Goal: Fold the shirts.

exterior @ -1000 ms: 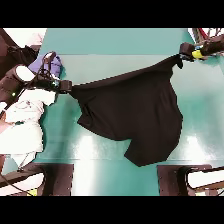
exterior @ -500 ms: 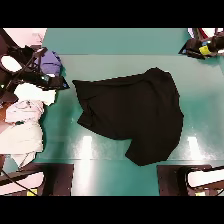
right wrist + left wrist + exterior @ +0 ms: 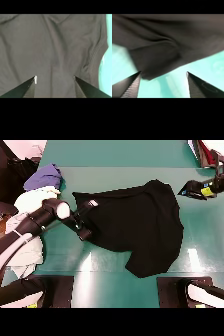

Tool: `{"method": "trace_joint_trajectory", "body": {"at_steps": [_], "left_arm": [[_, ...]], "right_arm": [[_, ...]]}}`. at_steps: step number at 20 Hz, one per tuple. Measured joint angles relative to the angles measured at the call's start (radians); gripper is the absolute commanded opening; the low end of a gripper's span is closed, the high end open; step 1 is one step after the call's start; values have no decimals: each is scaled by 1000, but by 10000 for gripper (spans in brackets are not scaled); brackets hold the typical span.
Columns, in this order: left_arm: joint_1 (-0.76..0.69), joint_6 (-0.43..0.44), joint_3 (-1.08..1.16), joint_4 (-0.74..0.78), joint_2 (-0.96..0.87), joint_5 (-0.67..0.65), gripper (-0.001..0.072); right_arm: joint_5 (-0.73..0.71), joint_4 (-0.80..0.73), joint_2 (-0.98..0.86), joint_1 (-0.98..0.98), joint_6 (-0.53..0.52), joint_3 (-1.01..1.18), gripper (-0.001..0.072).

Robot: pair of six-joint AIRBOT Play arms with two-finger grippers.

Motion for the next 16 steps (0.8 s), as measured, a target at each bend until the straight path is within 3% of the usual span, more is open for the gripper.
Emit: {"method": "trace_joint_trajectory", "body": {"at_steps": [8, 9, 11, 14, 15, 16], "left_arm": [[-119, 27, -122, 79, 2, 153, 644], [-122, 27, -126, 85, 2, 179, 618], [-126, 26, -132, 87, 2, 224, 356], [-128, 24, -135, 92, 2, 256, 366], [-128, 22, -137, 93, 2, 263, 268], [-128, 21, -137, 94, 2, 263, 24]], "right_arm": [[-40, 0, 110, 0, 0, -135, 521], [-40, 0, 113, 0, 0, -139, 521], [-41, 0, 117, 0, 0, -144, 521], [-38, 0, 121, 0, 0, -147, 521], [-37, 1, 121, 0, 0, -148, 521], [-36, 0, 121, 0, 0, -148, 521]]}}
